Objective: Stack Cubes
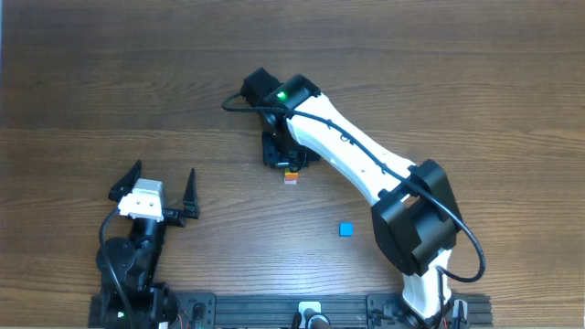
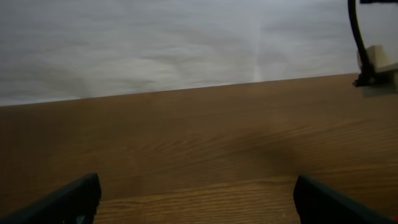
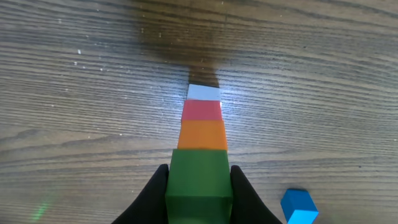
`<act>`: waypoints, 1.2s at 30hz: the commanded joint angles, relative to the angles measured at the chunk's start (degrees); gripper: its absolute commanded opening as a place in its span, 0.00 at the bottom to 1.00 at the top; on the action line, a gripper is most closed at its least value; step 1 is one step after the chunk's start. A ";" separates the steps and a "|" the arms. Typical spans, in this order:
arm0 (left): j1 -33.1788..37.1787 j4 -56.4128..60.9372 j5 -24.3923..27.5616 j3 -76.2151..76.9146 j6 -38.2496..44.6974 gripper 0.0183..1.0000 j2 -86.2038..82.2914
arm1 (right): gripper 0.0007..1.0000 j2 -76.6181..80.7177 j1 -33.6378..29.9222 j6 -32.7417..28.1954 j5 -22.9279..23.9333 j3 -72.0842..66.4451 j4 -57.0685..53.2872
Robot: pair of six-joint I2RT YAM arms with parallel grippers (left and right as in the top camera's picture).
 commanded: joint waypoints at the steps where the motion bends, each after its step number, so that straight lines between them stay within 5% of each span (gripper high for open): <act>1: -0.26 0.17 0.55 -0.44 1.03 1.00 -0.42 | 0.01 1.22 0.20 0.44 0.96 -0.63 0.11; 10: -0.26 0.17 0.55 -0.44 1.01 1.00 -0.42 | 0.07 1.22 0.20 0.42 0.57 -0.63 0.09; 15: -0.26 0.15 0.55 -0.44 1.03 1.00 -0.42 | 0.45 1.22 0.20 0.42 0.57 -0.63 0.11; 20: -0.26 0.17 0.55 -0.44 1.03 1.00 -0.42 | 0.65 1.25 0.20 0.42 0.57 -0.63 0.09; 23: -0.26 0.17 0.55 -0.44 1.01 1.00 -0.42 | 0.99 1.27 0.20 0.42 0.57 -0.63 0.11; 36: -0.26 0.17 0.55 -0.44 1.03 1.00 -0.42 | 0.99 -3.19 1.70 -1.51 0.59 -0.61 -2.19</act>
